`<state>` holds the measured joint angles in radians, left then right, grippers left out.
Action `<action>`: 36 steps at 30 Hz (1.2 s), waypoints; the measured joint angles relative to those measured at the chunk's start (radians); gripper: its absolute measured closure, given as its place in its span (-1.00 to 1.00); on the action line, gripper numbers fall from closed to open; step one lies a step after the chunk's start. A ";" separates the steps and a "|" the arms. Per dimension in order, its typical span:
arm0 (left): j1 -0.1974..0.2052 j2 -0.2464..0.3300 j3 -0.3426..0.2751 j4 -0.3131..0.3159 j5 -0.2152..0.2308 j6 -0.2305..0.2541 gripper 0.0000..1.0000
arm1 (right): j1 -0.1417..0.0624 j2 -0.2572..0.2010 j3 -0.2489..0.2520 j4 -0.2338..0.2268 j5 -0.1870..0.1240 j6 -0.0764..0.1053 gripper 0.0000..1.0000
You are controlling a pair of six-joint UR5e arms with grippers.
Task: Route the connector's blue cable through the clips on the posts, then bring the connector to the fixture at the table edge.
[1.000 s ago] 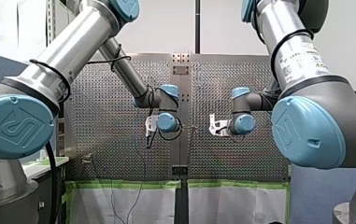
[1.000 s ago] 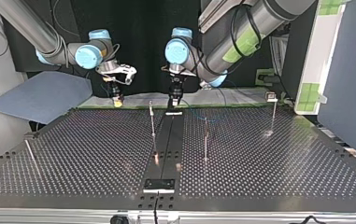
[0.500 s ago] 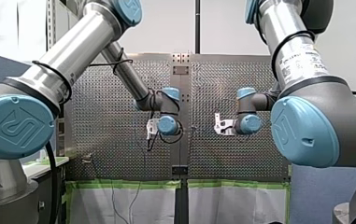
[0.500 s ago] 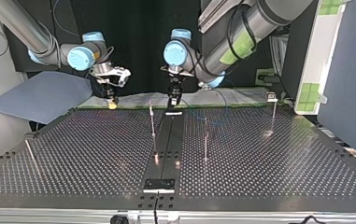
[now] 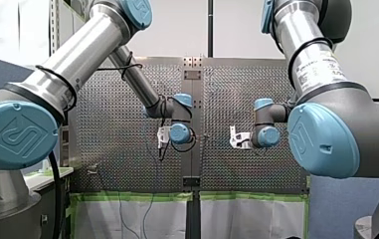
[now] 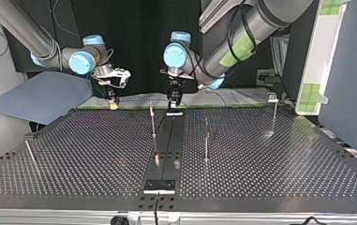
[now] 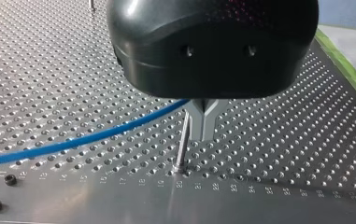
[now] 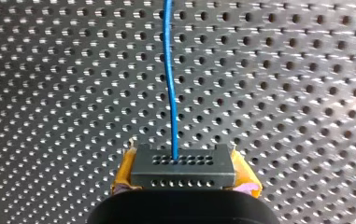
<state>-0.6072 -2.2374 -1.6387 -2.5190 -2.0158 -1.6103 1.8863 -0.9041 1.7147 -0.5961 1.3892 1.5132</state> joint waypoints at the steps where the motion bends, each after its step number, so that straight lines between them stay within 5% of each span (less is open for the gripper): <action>1: 0.001 0.000 0.000 0.000 0.000 0.000 1.00 | 0.000 0.003 -0.001 -0.001 0.000 -0.002 1.00; 13: 0.007 -0.001 0.002 0.001 0.014 0.000 1.00 | -0.015 0.009 -0.005 -0.070 0.001 0.035 1.00; 36: 0.020 -0.042 0.068 -0.008 0.028 -0.022 1.00 | -0.017 0.009 -0.024 -0.071 -0.002 0.033 1.00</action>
<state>-0.5875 -2.2797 -1.5707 -2.5274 -1.9882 -1.6319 1.8693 -0.8953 1.6909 -0.6669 1.3868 1.5465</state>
